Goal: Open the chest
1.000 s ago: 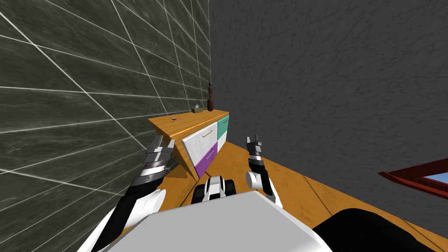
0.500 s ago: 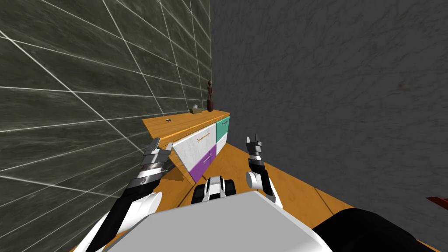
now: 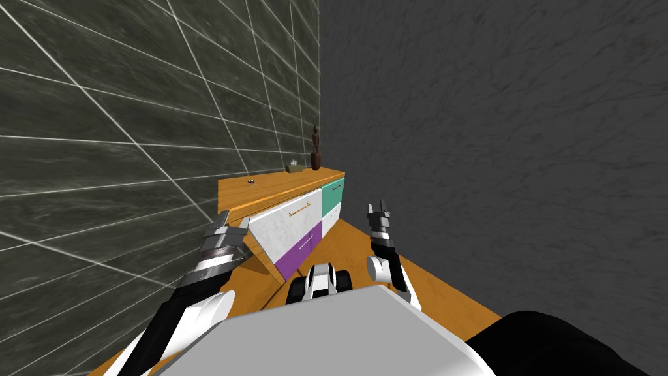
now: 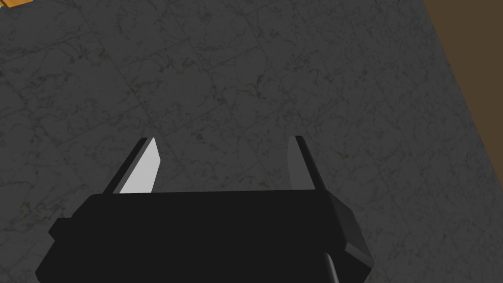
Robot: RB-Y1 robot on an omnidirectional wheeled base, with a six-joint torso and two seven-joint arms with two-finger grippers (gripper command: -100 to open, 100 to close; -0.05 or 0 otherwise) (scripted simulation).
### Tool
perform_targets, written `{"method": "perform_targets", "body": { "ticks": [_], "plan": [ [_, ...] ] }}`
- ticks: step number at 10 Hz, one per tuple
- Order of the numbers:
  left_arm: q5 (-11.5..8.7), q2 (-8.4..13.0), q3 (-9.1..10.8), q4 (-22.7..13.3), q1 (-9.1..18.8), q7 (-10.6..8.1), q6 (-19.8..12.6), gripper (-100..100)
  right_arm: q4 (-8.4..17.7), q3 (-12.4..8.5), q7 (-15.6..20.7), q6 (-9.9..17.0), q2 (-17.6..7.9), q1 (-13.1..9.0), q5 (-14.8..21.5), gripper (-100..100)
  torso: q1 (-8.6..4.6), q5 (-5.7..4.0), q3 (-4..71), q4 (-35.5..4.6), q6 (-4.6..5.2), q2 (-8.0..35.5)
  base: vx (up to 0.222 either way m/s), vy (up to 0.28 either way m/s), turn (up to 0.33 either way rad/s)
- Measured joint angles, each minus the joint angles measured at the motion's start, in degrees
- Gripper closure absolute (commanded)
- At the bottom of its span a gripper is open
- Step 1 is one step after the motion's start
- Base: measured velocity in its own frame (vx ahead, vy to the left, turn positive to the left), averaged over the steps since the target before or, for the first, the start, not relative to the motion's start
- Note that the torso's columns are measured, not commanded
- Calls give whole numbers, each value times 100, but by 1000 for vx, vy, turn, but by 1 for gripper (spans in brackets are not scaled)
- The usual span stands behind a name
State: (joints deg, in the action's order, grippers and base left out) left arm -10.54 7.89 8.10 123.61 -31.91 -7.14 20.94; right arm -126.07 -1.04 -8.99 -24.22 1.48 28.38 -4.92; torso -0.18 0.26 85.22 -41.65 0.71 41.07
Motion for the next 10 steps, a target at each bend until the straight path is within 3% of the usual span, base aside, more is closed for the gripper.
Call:
{"method": "perform_targets", "body": {
  "ticks": [2, 10],
  "plan": [
    [-104, 4, 90, -87, -67, -61, -22, -100, 0, -1, 0, 0, -1, -1, 0, 0, -3, 0, 8, 2, 24, -10, 74, -95, 51],
    [-568, 148, 381, -571, -99, -305, -171, -100, 0, 0, 0, 0, 0, 0, 0, 0, 40, 1, -9, -18, -30, 21, 97, -150, 94]
  ]
}}
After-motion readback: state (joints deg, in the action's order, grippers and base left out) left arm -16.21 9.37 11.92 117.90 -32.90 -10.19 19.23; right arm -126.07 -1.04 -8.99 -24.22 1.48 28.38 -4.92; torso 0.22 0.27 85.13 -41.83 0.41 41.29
